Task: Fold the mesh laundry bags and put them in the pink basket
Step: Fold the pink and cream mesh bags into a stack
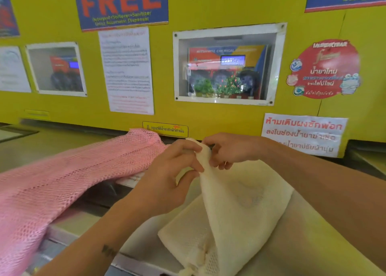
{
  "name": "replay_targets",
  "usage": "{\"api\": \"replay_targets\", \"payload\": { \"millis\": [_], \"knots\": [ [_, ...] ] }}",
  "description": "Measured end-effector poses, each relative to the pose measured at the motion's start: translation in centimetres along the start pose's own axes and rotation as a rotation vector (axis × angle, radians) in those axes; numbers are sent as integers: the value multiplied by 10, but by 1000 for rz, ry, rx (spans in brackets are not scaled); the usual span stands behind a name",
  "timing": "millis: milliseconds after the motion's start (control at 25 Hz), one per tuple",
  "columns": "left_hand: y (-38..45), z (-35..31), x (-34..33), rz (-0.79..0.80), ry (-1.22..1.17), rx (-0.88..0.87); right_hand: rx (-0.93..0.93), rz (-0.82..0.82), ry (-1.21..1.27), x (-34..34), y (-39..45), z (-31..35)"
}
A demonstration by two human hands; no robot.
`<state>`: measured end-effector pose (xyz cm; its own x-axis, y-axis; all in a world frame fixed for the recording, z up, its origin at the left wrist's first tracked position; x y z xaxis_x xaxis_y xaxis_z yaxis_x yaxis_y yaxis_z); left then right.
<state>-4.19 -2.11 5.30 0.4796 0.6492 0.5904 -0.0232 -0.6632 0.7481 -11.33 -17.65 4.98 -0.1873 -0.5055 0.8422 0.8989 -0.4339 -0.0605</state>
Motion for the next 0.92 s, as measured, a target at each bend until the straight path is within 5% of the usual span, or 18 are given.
{"api": "replay_targets", "payload": {
  "millis": [200, 400, 480, 720, 920],
  "knots": [
    [12, 8, -18, 35, -308, 255, -14, -234, 23, 55, -61, -7],
    [6, -9, -114, 833, -50, 299, -195, -491, 397, 111, -178, -31],
    [-9, -10, -140, 1080, 169, 219, -318, -435, 274, 112, -218, -49],
    [1, 36, -129, 1071, 432, 382, -727, -48, -132, 70, -286, -109],
    [7, 43, -112, 997, 390, 417, -732, 23, -288, 65, -256, -107]
  ]
}}
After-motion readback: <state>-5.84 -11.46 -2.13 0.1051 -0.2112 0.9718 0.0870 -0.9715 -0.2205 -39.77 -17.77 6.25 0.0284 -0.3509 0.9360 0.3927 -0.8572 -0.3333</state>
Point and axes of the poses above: each hand's wrist, its own y-axis towards the middle knuckle, its own x-axis out of the back of the hand, z = x × y, the point moved 7 cm from there along y, towards the middle knuckle, and after that the axes turned 9 degrees about x, right-handed, at the moved point
